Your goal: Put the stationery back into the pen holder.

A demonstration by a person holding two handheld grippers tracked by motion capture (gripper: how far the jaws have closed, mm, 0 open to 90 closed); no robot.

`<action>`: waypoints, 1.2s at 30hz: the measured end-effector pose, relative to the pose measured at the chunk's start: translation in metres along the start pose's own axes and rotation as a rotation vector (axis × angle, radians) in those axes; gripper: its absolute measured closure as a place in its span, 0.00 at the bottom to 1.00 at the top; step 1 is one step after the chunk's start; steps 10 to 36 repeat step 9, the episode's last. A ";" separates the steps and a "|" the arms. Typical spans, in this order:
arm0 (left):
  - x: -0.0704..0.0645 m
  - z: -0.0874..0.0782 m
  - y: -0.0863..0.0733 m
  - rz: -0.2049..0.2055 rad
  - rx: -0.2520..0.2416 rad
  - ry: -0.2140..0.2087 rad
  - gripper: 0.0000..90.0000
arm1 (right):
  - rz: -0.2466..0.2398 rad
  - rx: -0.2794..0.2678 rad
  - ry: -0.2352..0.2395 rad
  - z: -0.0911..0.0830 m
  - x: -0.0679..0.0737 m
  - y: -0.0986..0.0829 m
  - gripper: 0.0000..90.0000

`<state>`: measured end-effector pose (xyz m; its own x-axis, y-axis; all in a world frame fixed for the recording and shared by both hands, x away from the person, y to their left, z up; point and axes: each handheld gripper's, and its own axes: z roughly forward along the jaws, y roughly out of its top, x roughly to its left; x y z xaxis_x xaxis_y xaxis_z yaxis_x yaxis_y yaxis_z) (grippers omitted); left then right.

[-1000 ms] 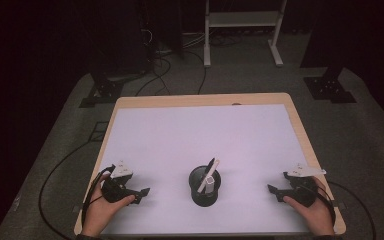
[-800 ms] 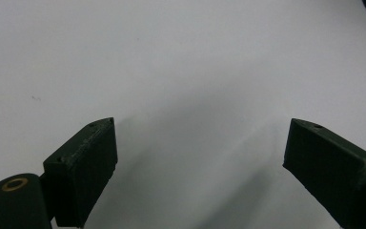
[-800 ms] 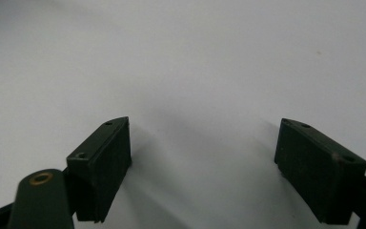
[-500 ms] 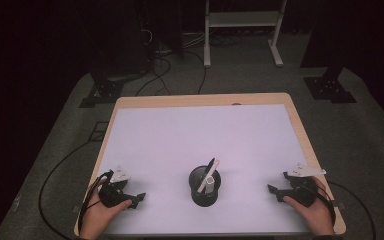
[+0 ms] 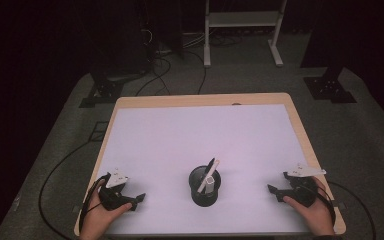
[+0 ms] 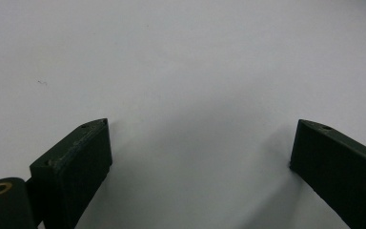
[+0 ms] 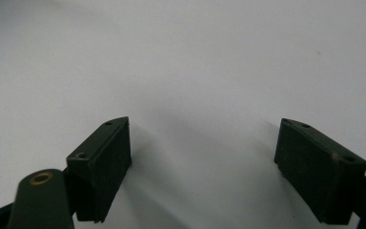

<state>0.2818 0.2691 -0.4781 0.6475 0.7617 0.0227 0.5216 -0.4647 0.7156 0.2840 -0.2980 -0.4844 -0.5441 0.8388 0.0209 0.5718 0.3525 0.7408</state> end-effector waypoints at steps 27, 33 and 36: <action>0.000 0.000 0.000 0.001 0.002 -0.001 0.07 | 0.000 0.000 0.000 0.000 0.000 0.000 0.21; 0.000 0.000 0.000 0.001 0.002 -0.001 0.07 | 0.000 0.000 0.000 0.000 0.000 0.000 0.21; 0.000 0.000 0.000 0.001 0.002 -0.001 0.07 | 0.000 0.000 0.000 0.000 0.000 0.000 0.21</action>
